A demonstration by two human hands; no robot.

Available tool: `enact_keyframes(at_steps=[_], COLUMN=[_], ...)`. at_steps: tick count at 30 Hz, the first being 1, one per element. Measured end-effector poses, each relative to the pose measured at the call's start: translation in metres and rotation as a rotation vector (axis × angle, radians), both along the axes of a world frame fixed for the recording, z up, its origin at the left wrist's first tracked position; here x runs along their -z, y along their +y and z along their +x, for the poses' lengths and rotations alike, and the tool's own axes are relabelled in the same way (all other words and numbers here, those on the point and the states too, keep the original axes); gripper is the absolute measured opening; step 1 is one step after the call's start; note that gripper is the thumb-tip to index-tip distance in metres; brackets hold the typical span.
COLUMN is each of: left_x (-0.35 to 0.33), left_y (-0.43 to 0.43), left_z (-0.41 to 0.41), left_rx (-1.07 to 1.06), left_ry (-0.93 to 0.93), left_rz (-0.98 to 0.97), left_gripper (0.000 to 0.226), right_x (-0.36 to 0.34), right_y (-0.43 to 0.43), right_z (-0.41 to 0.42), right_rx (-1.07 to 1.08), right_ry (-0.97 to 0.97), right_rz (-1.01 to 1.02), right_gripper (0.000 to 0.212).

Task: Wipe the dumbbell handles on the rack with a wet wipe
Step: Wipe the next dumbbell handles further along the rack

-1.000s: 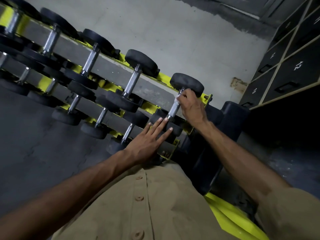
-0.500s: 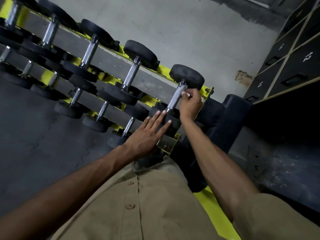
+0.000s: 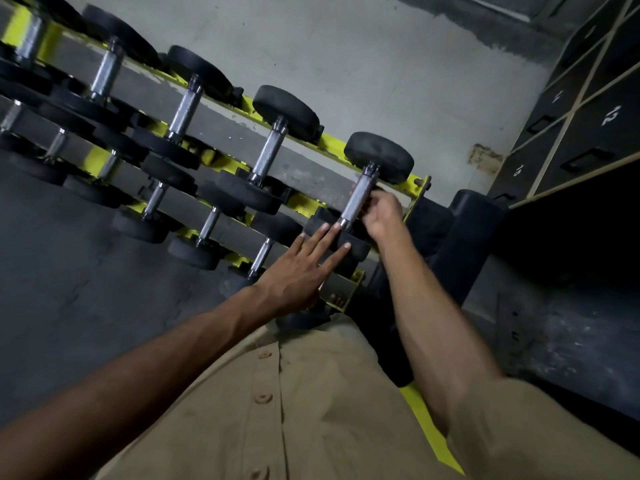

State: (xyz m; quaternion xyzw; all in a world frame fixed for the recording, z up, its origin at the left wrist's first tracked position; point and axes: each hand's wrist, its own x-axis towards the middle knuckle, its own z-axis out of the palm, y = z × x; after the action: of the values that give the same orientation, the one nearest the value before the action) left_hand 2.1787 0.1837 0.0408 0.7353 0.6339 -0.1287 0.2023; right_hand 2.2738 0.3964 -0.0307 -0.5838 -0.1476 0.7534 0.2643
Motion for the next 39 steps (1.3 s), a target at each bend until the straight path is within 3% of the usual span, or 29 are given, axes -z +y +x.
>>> enact_keyframes(at_steps=[3, 9, 14, 18, 21, 24, 26, 29, 32, 35, 39], left_x=[0.001, 0.004, 0.001, -0.001, 0.000, 0.005, 0.008, 0.010, 0.010, 0.013, 0.018], left_y=[-0.002, -0.001, -0.001, 0.000, -0.001, -0.003, -0.004, -0.005, -0.006, -0.008, -0.009], left_z=[0.000, 0.001, 0.002, 0.007, 0.010, 0.013, 0.014, 0.016, 0.018, 0.018, 0.020], left_rx=[0.000, -0.009, -0.018, -0.040, -0.044, -0.057, -0.078, -0.094, -0.100, -0.108, -0.127], left_ry=[0.000, -0.024, -0.030, -0.037, -0.026, -0.017, -0.018, -0.014, -0.004, -0.019, -0.026], left_rz=[0.014, 0.006, -0.013, -0.026, -0.022, 0.012, 0.014, 0.022, 0.029, 0.042, 0.063], left_gripper=[0.112, 0.110, 0.112, 0.111, 0.113, 0.113, 0.112, 0.112, 0.110, 0.111, 0.116], right_x=[0.007, 0.000, -0.006, -0.022, -0.041, -0.062, -0.076, -0.089, -0.088, -0.082, -0.054], right_y=[-0.022, -0.036, -0.005, 0.012, 0.004, -0.006, -0.003, -0.007, -0.020, -0.017, -0.022], right_z=[0.017, 0.025, 0.031, 0.026, 0.003, -0.027, -0.043, -0.063, -0.070, -0.047, 0.006], right_rx=[-0.094, -0.460, -0.895, -1.141, -1.587, -2.116, -2.292, -2.370, -2.350, -2.123, -1.637], right_ry=[-0.222, -0.856, -1.060, -1.111, -1.148, -0.961, -0.921, -1.010, -1.013, -0.978, -0.841], right_rz=[0.175, 1.125, 1.582, 1.635, 1.541, 1.274, 1.102, 0.939, 0.945, 1.132, 1.331], right_gripper=[0.020, 0.009, 0.037, 0.031, 0.020, 0.019, 0.021, 0.020, 0.024, 0.019, 0.015])
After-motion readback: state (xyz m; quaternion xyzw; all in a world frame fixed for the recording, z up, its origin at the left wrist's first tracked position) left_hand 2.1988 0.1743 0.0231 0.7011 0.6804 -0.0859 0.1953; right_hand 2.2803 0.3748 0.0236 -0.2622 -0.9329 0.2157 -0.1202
